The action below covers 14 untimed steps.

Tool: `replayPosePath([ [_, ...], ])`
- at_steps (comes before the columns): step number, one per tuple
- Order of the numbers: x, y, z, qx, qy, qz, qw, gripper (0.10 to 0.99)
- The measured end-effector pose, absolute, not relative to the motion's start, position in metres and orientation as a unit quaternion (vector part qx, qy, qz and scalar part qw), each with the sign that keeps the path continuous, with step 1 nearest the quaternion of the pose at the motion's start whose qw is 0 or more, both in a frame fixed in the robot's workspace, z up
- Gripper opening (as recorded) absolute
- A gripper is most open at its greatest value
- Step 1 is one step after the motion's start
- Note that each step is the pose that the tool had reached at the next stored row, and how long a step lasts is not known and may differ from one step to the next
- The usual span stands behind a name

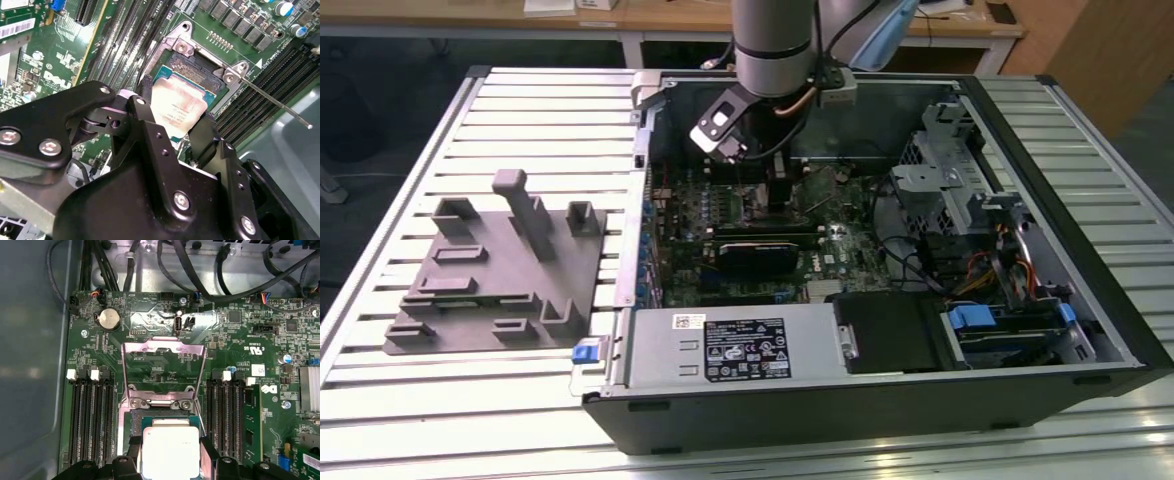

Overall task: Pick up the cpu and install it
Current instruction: 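Place the cpu into insertion slot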

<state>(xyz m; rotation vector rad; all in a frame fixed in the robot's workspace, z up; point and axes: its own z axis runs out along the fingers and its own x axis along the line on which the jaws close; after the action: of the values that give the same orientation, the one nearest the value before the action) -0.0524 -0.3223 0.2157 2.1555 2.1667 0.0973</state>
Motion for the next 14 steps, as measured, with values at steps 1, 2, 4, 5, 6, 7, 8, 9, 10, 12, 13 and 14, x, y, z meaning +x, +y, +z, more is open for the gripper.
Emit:
replayPosePath([
  [1, -0.0524, -0.3222, 0.2147, 0.704, 0.708, 0.032, 0.042, 0.541],
  [2, -0.0524, -0.3222, 0.2137, 0.705, 0.708, 0.032, 0.042, 0.541],
  [4, -0.0524, -0.3221, 0.2118, 0.706, 0.706, 0.032, 0.042, 0.541],
  [5, -0.0524, -0.3221, 0.2110, 0.706, 0.706, 0.032, 0.042, 0.541],
  [6, -0.0524, -0.3221, 0.2101, 0.707, 0.705, 0.032, 0.042, 0.541],
  [7, -0.0524, -0.3221, 0.2094, 0.708, 0.705, 0.032, 0.042, 0.541],
  [8, -0.0526, -0.3221, 0.2088, 0.708, 0.704, 0.031, 0.042, 0.541],
  [9, -0.0525, -0.3221, 0.2082, 0.709, 0.703, 0.031, 0.042, 0.541],
  [10, -0.0525, -0.3221, 0.2076, 0.710, 0.703, 0.031, 0.042, 0.541],
  [12, -0.0527, -0.3220, 0.2069, 0.710, 0.702, 0.031, 0.042, 0.541],
  [13, -0.0527, -0.3219, 0.2065, 0.710, 0.702, 0.031, 0.042, 0.541],
  [14, -0.0529, -0.3216, 0.2061, 0.711, 0.701, 0.031, 0.042, 0.541],
])
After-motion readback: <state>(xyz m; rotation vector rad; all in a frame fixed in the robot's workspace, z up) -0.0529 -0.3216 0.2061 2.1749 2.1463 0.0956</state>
